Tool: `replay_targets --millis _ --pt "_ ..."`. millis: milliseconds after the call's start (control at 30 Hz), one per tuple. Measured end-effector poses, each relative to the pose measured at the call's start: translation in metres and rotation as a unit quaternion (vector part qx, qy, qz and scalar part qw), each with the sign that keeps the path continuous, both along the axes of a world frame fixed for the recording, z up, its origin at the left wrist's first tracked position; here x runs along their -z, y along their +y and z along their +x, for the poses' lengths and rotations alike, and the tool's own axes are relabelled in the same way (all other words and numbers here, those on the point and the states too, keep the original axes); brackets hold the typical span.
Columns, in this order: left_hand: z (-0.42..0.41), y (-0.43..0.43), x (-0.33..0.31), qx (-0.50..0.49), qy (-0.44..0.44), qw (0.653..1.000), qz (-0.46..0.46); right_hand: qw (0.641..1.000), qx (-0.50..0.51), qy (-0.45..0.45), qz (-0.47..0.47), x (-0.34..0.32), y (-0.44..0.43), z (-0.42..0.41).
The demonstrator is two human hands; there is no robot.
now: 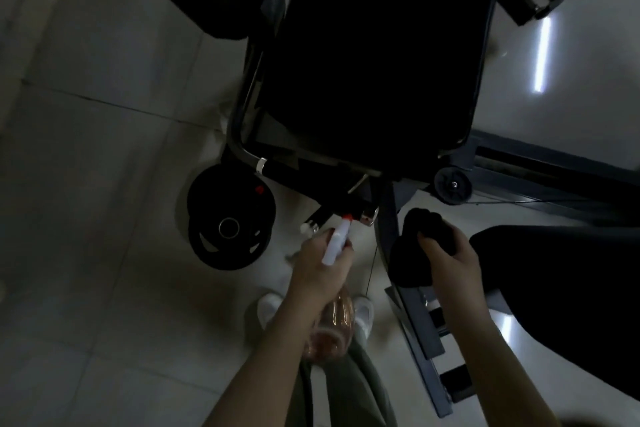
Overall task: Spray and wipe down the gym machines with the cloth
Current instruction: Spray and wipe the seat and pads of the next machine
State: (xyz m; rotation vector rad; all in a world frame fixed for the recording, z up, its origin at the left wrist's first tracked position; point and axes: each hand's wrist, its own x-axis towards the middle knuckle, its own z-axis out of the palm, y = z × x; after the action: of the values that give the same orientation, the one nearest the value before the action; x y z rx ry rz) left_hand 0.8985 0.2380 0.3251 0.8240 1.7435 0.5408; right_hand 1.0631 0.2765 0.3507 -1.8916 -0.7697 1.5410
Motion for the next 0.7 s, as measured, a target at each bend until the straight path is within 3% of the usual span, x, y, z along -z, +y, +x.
replay_targets --millis 333,700 --pt "-0.027 0.005 0.010 -0.057 -0.035 0.997 -0.034 0.997 -0.064 -0.045 0.027 -0.002 0.005 -0.018" --pt "-0.052 0.011 0.009 -0.111 -0.054 0.992 0.009 0.982 -0.152 -0.077 0.081 0.001 0.010 -0.042"
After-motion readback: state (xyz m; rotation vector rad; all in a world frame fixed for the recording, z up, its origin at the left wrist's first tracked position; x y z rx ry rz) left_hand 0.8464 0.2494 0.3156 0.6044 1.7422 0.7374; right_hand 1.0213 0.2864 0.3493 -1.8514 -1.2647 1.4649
